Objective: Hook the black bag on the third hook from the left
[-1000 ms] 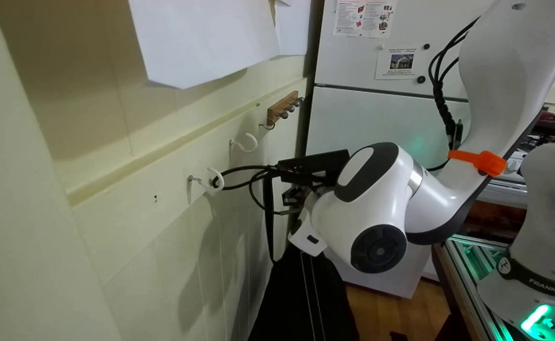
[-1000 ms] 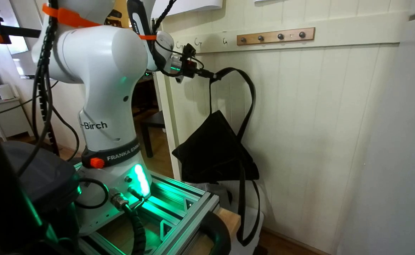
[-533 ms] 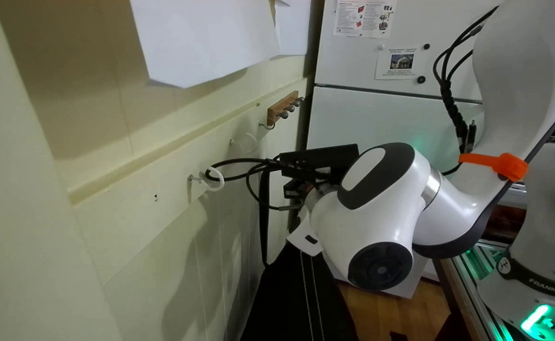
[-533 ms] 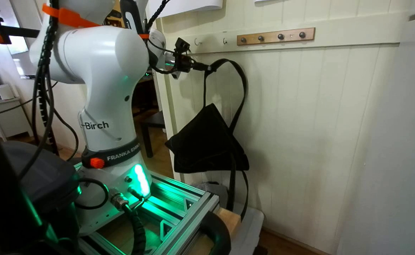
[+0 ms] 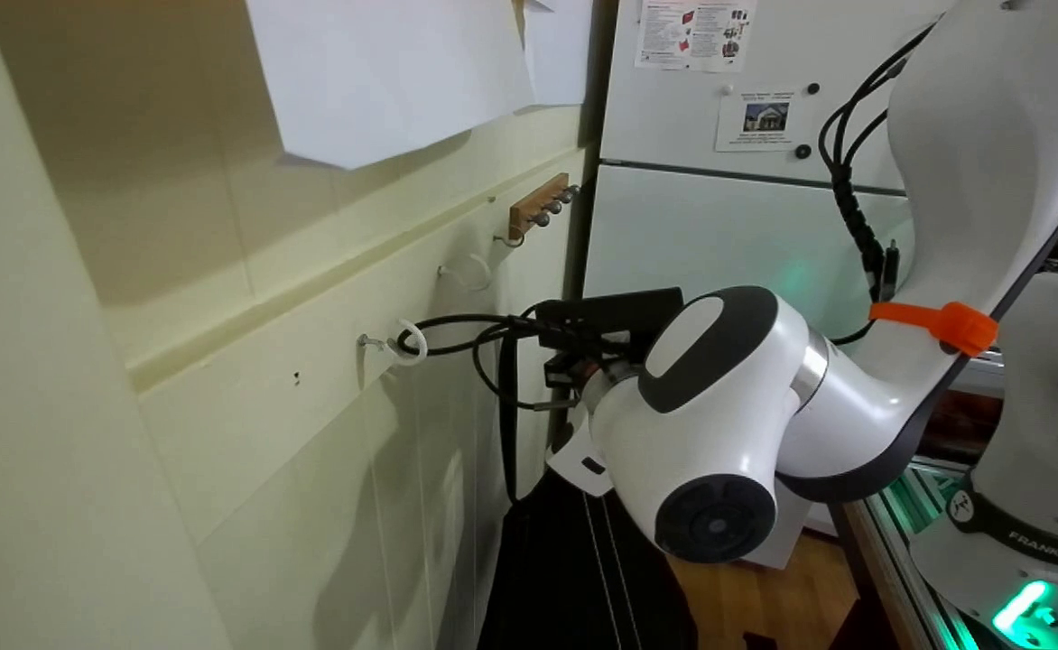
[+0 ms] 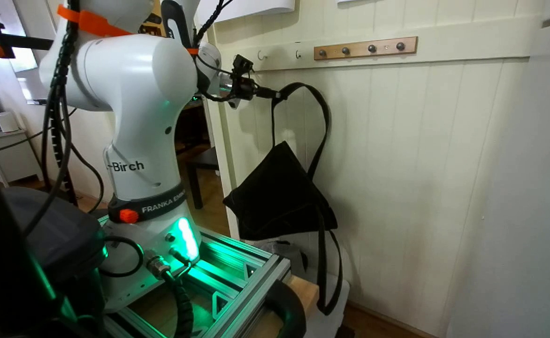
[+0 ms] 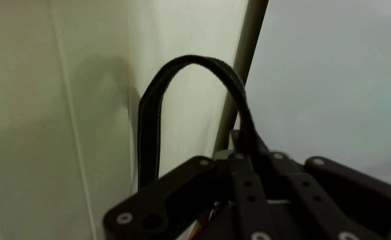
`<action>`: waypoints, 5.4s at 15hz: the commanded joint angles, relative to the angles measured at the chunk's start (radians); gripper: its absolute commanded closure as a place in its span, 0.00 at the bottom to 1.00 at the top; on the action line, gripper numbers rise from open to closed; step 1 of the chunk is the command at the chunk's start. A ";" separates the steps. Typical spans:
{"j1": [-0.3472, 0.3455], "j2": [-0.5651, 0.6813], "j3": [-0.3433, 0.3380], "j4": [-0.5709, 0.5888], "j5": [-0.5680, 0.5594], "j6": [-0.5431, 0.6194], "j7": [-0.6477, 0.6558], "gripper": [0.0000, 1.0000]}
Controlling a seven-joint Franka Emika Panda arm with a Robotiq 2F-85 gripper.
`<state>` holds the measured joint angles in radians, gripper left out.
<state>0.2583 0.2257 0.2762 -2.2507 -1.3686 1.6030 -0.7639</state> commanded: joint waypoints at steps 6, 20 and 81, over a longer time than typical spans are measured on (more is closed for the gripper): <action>0.017 -0.055 0.015 0.016 0.037 -0.137 -0.036 0.98; 0.015 -0.177 0.016 0.015 -0.014 -0.156 -0.329 0.98; -0.097 -0.269 -0.119 0.026 -0.451 0.651 -0.591 0.98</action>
<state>0.1850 -0.0265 0.1789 -2.2221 -1.6549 2.1713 -1.4590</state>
